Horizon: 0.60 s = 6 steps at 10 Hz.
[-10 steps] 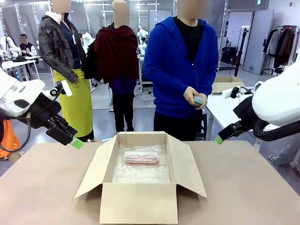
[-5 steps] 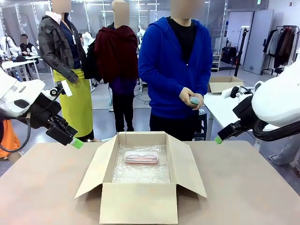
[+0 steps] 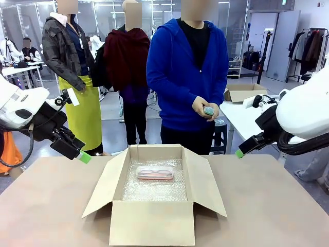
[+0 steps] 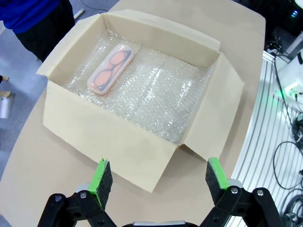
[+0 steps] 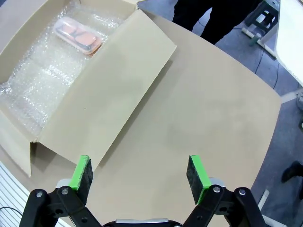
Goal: Pack the glasses set securely to prepare it for shipping.
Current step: Put the Glasses case from the right side of the table into the Package Box.
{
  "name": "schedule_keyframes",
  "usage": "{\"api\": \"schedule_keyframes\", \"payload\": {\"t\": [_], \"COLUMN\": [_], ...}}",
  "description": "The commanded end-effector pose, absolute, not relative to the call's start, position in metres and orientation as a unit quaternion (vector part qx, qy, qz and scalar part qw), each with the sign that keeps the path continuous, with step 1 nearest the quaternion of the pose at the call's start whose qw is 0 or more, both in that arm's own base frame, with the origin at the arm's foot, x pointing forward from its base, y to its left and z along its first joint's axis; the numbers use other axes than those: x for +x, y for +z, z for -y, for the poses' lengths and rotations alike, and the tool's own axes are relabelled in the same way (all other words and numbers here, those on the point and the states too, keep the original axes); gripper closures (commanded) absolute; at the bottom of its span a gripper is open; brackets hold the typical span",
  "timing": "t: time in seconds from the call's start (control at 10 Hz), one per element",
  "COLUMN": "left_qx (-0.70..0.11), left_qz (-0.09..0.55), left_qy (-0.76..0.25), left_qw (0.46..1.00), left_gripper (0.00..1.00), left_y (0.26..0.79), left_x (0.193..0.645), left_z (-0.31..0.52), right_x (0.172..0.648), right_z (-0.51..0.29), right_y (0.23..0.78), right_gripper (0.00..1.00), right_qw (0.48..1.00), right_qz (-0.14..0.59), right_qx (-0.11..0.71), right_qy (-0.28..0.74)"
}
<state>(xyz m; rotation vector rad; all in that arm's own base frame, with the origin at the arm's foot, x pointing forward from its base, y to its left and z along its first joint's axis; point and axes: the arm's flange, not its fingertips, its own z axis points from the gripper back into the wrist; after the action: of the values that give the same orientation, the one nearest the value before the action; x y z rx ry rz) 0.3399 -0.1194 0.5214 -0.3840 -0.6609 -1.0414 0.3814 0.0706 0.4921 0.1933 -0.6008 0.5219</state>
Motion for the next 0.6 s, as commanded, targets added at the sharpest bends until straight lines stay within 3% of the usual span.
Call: {"api": "schedule_keyframes", "payload": {"t": [0.0,0.5], "left_qx": [-0.188,-0.188], "left_qz": [0.313,0.313], "left_qy": [-0.492,-0.492], "left_qw": [0.791,0.791], "left_gripper": [0.00,0.00], "left_y": [0.5208,0.5208], "left_x": [0.3410,0.3410], "left_z": [0.1166,0.1166], "right_x": [0.3808,0.3808], "right_z": [-0.0704,-0.0704], "right_y": [0.4917,0.4917], "right_gripper": [0.00,0.00], "right_qw": [0.917,0.917], "right_qz": [0.290,0.290], "right_qx": [0.094,0.094], "right_qy": [0.256,0.256]}}
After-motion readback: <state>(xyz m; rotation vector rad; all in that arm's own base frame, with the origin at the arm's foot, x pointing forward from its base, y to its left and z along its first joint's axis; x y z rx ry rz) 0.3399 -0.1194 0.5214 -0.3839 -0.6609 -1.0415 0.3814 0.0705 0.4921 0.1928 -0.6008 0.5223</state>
